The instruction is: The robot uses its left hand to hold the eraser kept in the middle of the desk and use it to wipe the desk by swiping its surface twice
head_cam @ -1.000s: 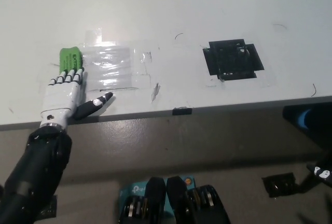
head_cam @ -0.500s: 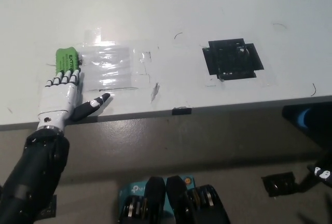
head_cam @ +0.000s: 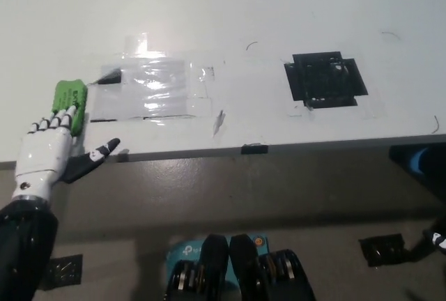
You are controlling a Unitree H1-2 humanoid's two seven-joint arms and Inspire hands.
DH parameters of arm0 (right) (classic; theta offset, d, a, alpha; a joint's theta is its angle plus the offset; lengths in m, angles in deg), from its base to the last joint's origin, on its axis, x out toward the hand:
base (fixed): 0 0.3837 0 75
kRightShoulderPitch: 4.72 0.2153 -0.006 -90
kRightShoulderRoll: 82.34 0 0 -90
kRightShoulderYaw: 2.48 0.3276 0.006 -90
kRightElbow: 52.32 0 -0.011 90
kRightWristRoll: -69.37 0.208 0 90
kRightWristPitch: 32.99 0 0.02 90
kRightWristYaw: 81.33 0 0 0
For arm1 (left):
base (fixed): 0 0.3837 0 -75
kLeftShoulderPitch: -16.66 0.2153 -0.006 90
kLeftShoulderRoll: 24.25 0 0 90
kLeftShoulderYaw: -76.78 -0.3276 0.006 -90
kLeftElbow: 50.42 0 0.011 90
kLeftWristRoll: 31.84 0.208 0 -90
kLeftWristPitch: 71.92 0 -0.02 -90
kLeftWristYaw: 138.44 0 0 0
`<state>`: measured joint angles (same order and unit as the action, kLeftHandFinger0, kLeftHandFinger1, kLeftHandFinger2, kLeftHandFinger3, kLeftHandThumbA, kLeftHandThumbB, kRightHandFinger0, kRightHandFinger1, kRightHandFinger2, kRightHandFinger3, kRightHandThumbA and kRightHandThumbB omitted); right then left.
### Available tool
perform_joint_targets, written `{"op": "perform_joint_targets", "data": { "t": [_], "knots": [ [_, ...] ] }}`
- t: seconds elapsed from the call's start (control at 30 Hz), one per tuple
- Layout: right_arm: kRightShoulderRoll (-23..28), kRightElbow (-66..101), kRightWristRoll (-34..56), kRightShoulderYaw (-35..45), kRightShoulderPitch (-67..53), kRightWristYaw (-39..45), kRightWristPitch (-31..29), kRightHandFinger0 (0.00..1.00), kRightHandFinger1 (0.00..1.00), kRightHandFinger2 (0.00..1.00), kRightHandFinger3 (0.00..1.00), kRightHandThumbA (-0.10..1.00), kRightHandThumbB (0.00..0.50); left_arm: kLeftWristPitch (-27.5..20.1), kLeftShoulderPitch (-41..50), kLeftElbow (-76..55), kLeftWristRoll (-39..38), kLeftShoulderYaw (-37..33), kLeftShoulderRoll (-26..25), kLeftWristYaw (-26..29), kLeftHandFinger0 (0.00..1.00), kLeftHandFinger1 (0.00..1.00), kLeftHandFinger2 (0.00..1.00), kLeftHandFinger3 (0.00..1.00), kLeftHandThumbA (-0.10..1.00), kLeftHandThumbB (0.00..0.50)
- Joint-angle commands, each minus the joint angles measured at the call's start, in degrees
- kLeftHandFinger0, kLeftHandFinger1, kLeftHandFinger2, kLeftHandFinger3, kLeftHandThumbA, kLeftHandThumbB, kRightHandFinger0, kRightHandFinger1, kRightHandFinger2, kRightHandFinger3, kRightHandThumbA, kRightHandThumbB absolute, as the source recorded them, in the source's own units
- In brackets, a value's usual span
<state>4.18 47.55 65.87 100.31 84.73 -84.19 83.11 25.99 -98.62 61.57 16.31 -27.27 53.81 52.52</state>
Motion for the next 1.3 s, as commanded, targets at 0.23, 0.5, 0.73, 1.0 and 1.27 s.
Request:
{"op": "perform_joint_targets", "data": {
  "t": [0.23,0.5,0.73,1.0,1.27],
  "knots": [
    [1.4,2.5,0.4,0.8,-0.8,0.6,0.5,1.00,1.00,1.00,1.00,1.00,0.017,1.7,-8.8,-15.0,0.7,3.8,-4.3,-4.5,1.00,1.00,1.00,1.00,1.00,0.333],
    [1.9,2.6,0.4,0.3,-0.7,1.3,0.6,1.00,1.00,1.00,1.00,1.00,0.044,2.3,-6.5,-24.3,0.9,5.4,-2.8,-5.2,1.00,1.00,1.00,1.00,1.00,0.337],
    [2.3,2.5,0.1,0.3,-0.2,1.5,0.8,1.00,1.00,1.00,1.00,1.00,0.116,3.3,4.7,-38.6,-0.4,7.4,3.5,-5.0,1.00,1.00,1.00,1.00,1.00,0.320],
    [2.7,2.8,0.0,0.2,-0.8,1.5,0.8,1.00,1.00,1.00,1.00,1.00,0.077,-2.0,26.5,-41.6,-3.9,2.2,13.4,-4.7,1.00,1.00,1.00,1.00,1.00,0.297],
    [2.4,2.2,0.7,0.3,-0.1,1.9,0.8,1.00,1.00,1.00,1.00,1.00,0.084,-6.0,30.3,-20.2,-11.9,3.4,19.2,-1.7,1.00,1.00,1.00,1.00,0.91,0.140]
  ]
}}
